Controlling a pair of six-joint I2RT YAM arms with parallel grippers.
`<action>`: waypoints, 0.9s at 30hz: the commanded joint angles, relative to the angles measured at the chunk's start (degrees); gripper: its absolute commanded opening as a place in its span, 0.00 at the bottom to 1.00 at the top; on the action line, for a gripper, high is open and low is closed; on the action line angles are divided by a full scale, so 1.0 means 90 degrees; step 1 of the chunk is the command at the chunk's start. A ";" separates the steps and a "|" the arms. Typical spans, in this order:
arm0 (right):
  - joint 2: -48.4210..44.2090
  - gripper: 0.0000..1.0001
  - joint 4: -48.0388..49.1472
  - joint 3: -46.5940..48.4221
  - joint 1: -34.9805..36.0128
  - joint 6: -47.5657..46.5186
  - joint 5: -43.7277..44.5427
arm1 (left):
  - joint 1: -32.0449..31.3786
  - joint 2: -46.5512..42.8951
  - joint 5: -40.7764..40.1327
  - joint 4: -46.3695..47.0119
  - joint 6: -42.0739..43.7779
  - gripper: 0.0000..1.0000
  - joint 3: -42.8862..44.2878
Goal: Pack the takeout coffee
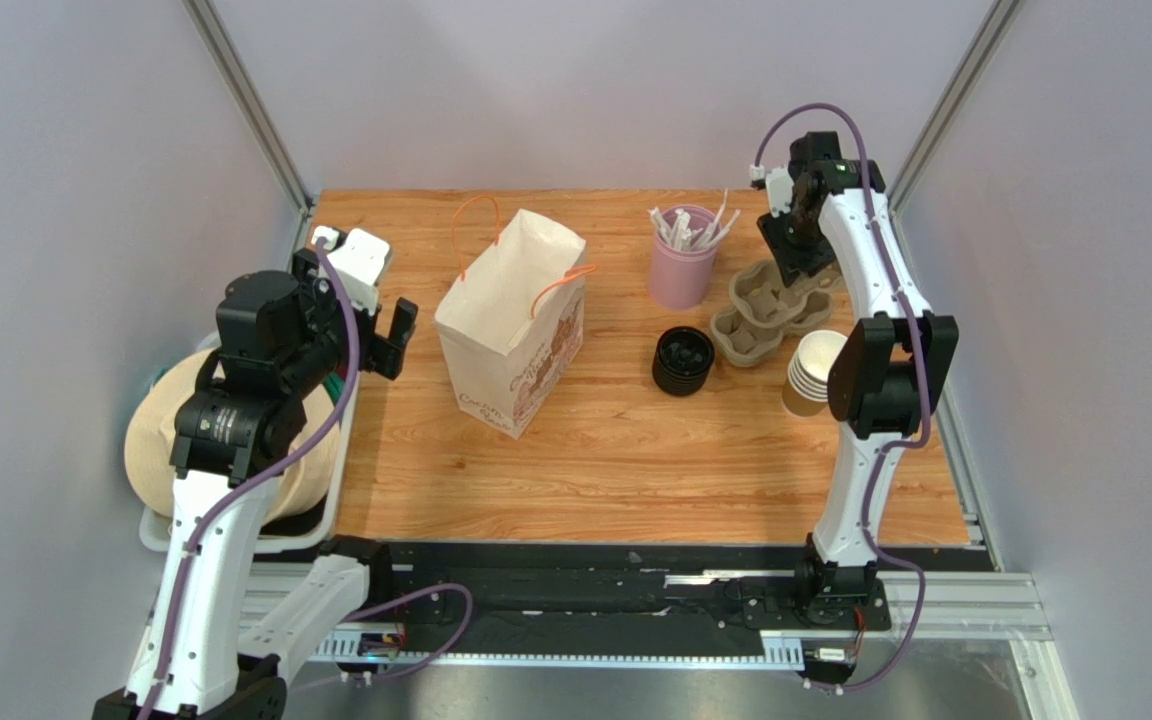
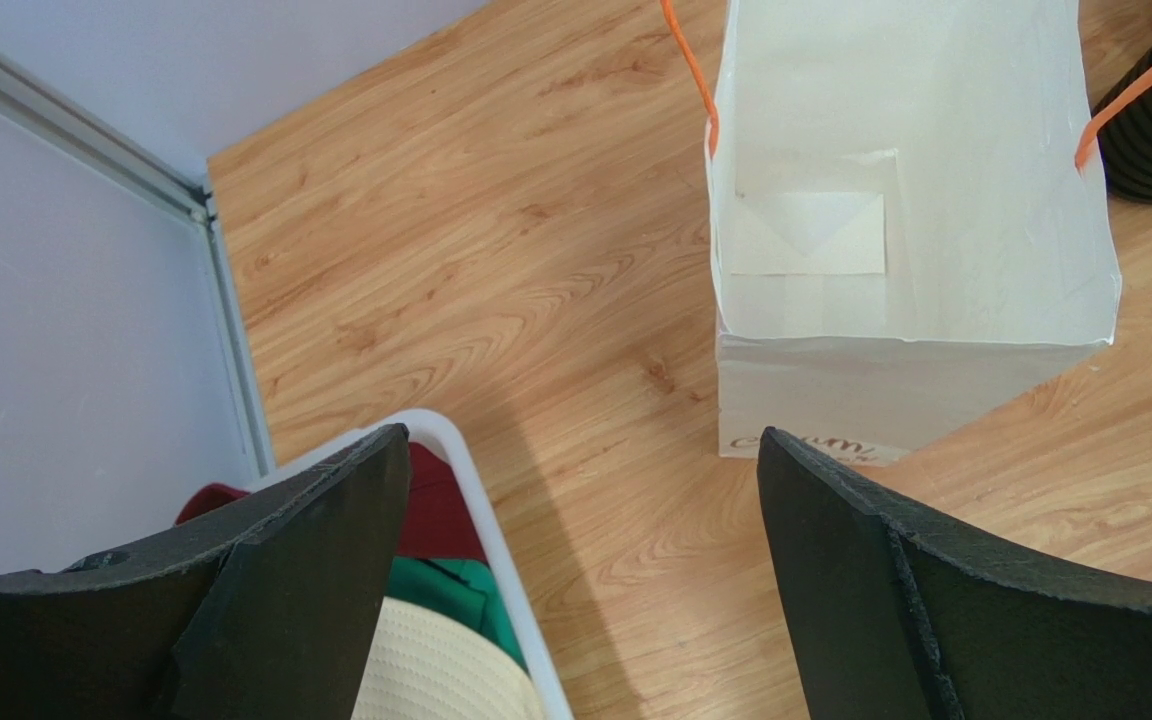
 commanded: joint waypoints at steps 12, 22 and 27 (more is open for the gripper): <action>0.0159 0.25 0.0307 0.0137 -0.0383 0.0017 0.0326 | 0.0090 -0.0041 0.0203 0.0191 -0.0137 0.95 -0.0004; 0.0345 0.25 0.0365 0.0059 -0.0383 0.0017 0.0190 | 0.0120 -0.0080 0.0233 0.0221 -0.0137 0.95 -0.0034; 0.0354 0.30 0.0336 0.0059 -0.0383 0.0036 0.0131 | 0.0130 -0.0051 0.0242 0.0230 -0.0147 0.95 -0.0024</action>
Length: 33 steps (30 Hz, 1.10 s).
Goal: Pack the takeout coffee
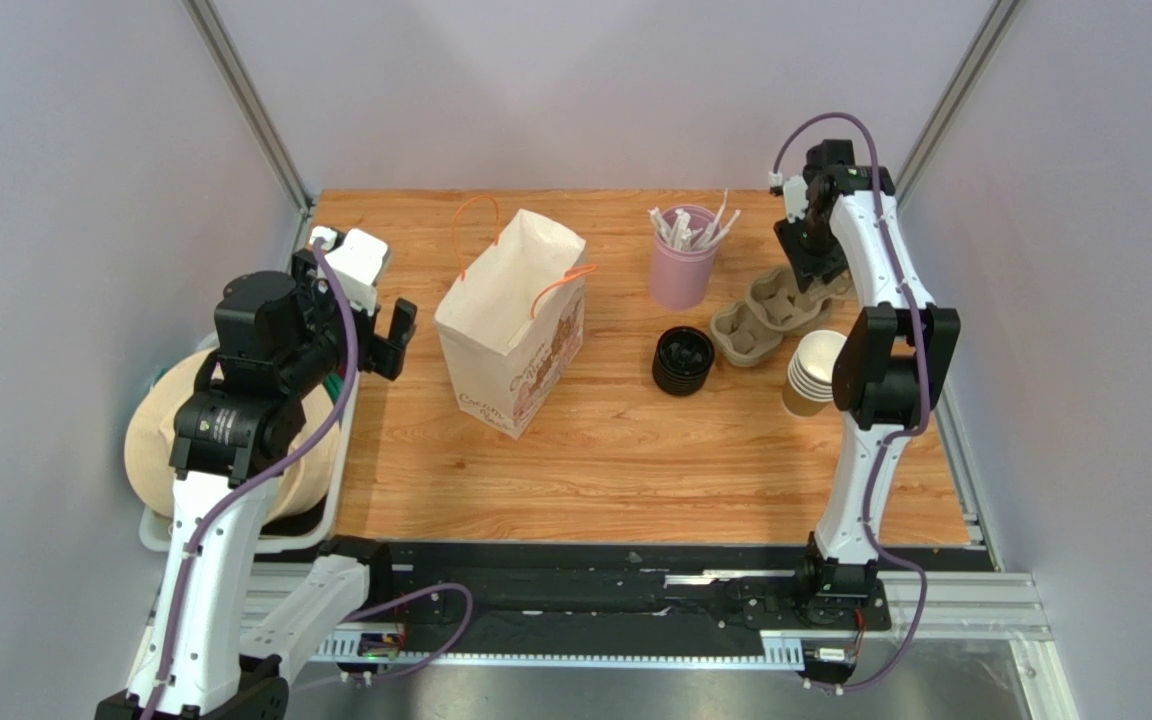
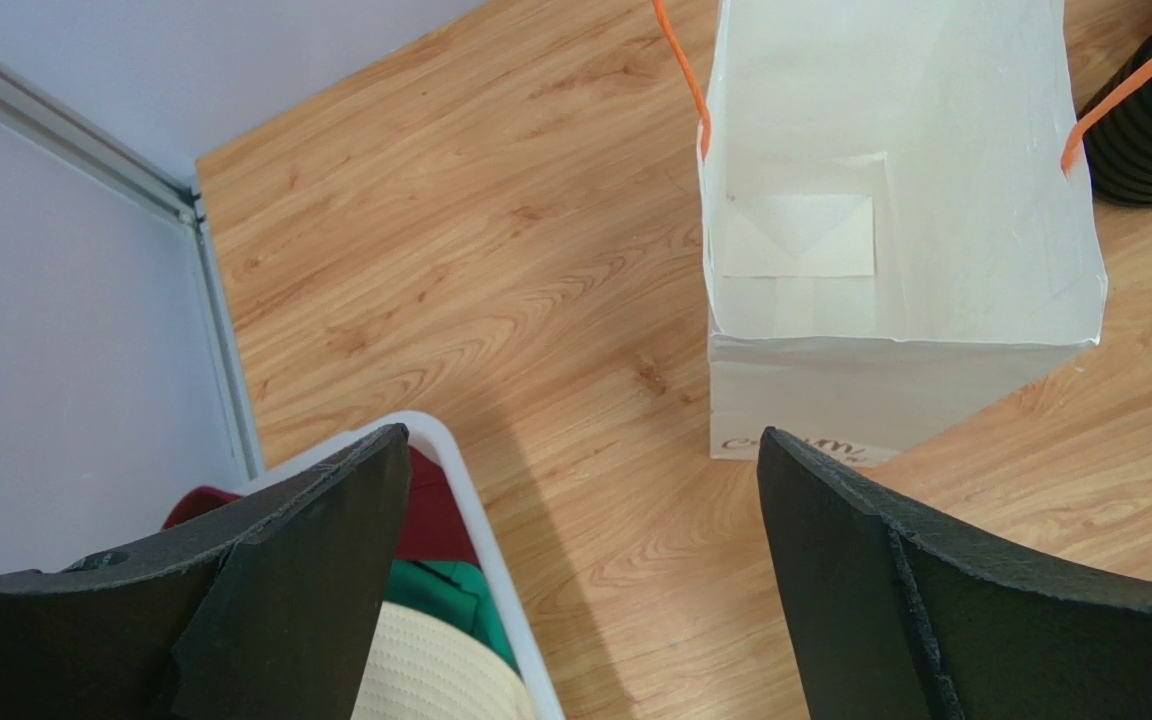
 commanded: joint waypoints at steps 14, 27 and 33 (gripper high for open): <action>0.0080 0.63 0.0137 0.0057 0.0012 0.0024 0.0017 | 0.0071 0.0003 0.0116 0.0218 -0.0125 0.95 0.0000; 0.0276 0.64 0.0059 0.0096 -0.0095 0.0004 -0.0188 | 0.0091 -0.0046 0.0136 0.0238 -0.0125 0.95 -0.0029; 0.0305 0.62 -0.0029 0.0135 -0.0251 0.0024 -0.0559 | 0.0111 -0.0075 0.0165 0.0238 -0.0125 0.95 -0.0039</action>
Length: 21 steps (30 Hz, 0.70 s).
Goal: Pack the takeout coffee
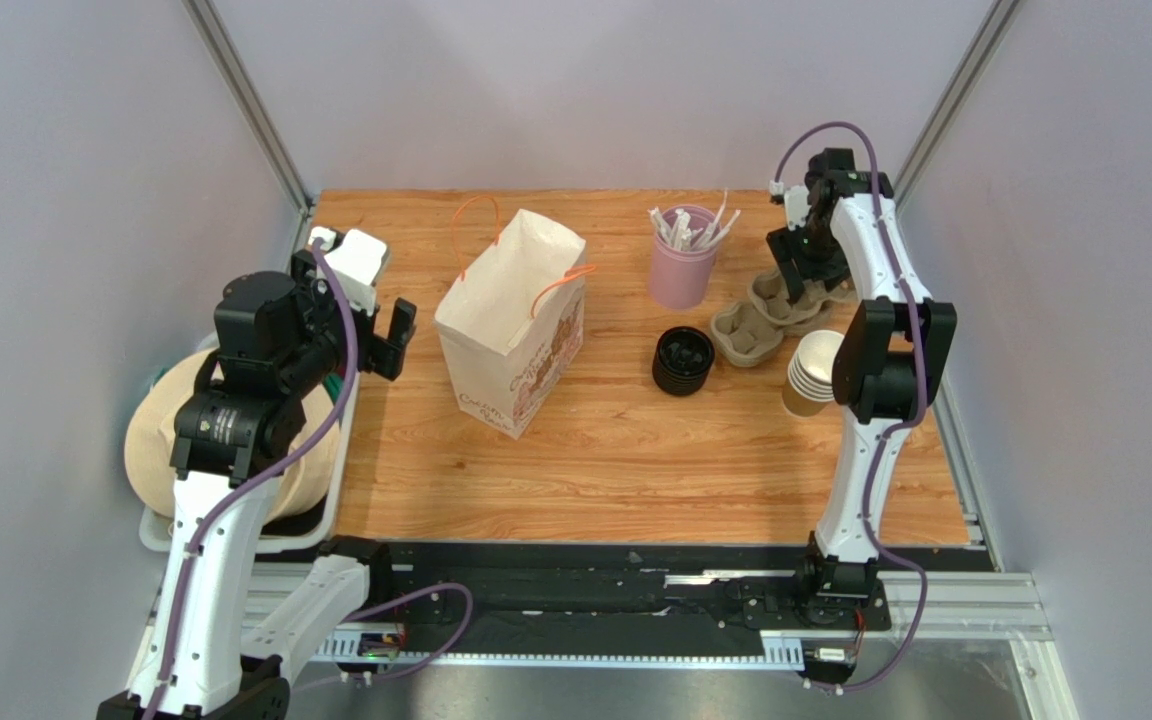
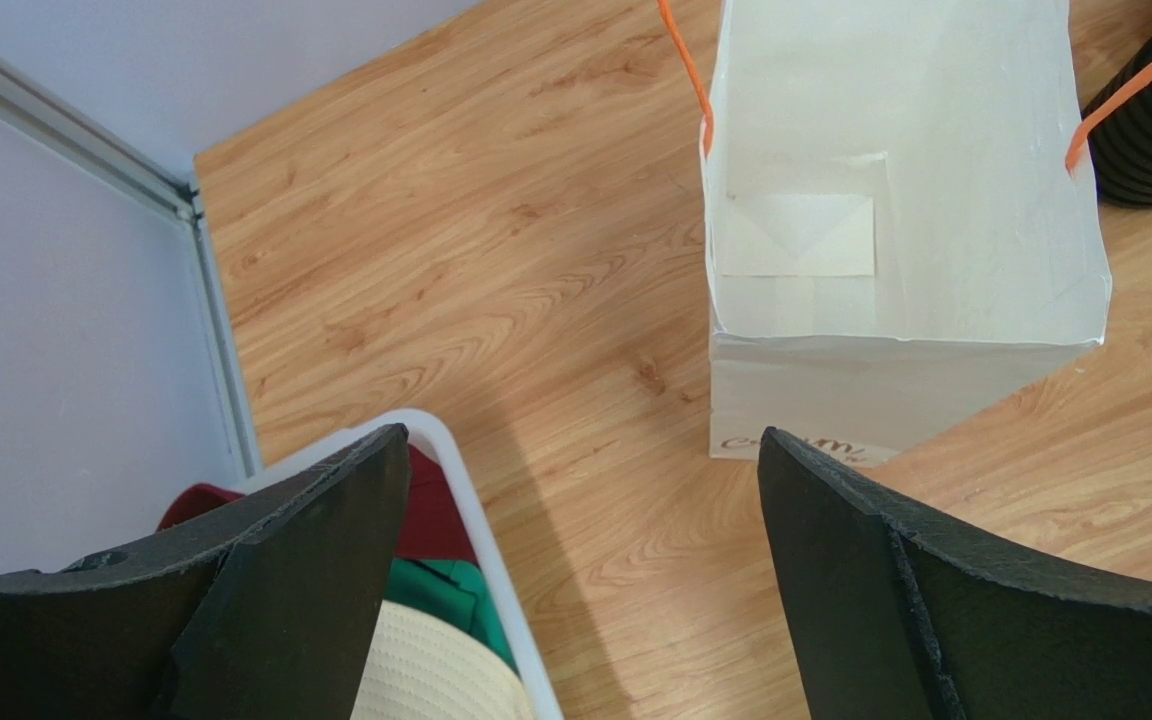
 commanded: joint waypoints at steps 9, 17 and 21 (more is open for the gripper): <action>0.0031 0.56 -0.0136 0.0164 -0.0166 -0.0008 -0.0716 | 0.0094 -0.0107 0.0163 0.0240 -0.0132 0.95 -0.0031; 0.0021 0.31 -0.0166 0.0193 -0.0166 -0.0008 -0.0766 | 0.0103 -0.0097 0.0192 0.0240 -0.0142 0.95 -0.0041; -0.0037 0.20 -0.0176 0.0203 -0.0166 -0.0017 -0.0775 | 0.0103 -0.0097 0.0202 0.0250 -0.0132 0.95 -0.0041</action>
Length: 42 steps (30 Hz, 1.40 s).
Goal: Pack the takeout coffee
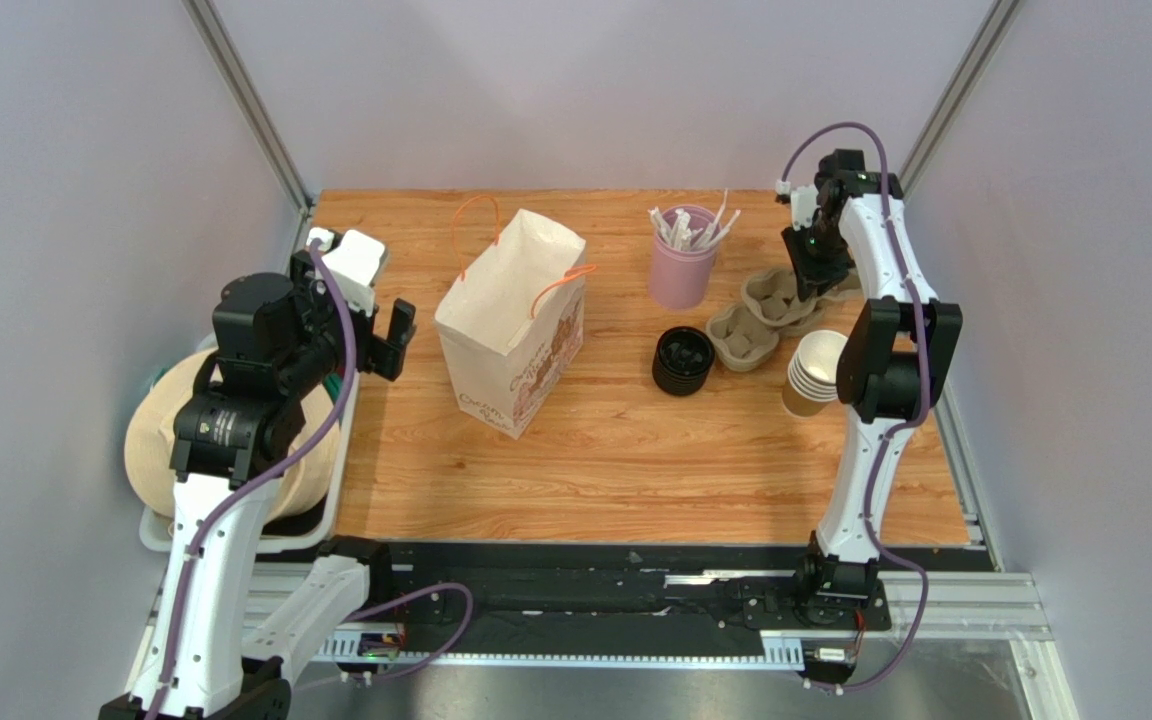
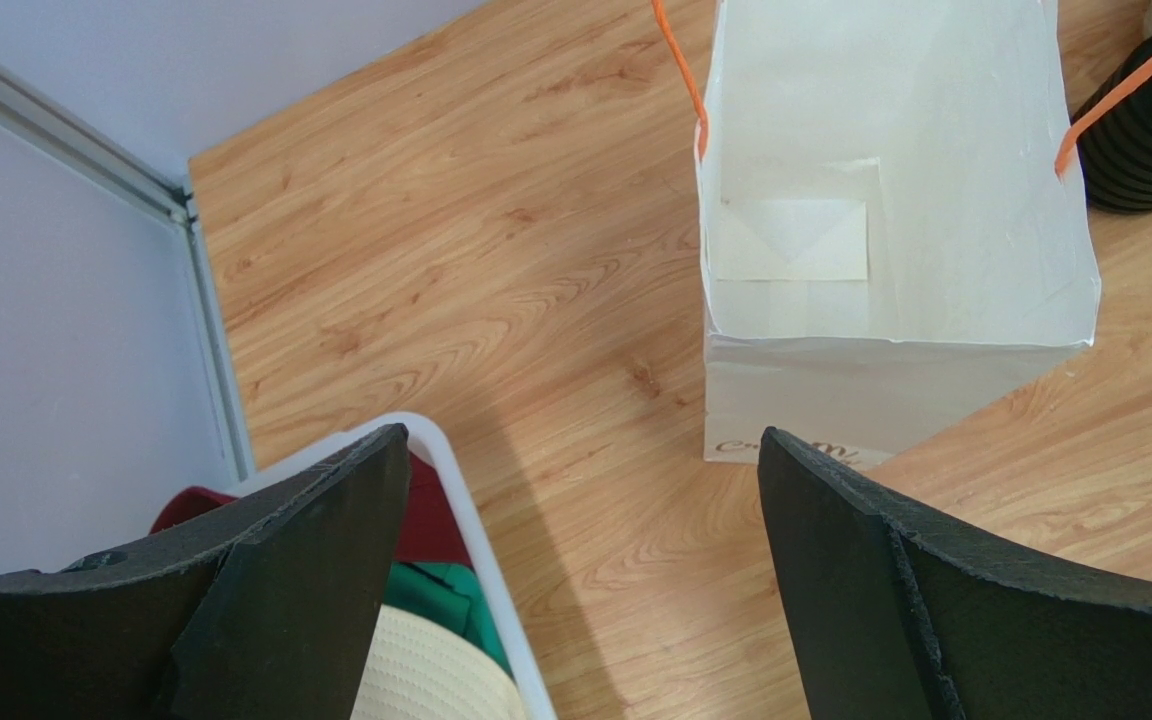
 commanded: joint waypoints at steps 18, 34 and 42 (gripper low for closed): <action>-0.1960 0.22 0.0099 0.0338 0.0111 0.0102 -0.0336 | 0.0055 0.0125 -0.0093 -0.0065 0.0104 0.95 0.0466; -0.3679 0.25 0.0274 0.1060 0.3293 0.0004 0.1001 | 0.0055 0.1013 0.0121 -0.0193 0.0642 0.96 0.1482; -0.3621 0.25 0.1036 0.1383 0.4796 0.0044 0.1303 | 0.0055 0.1228 0.1010 0.0266 0.0758 0.97 0.1551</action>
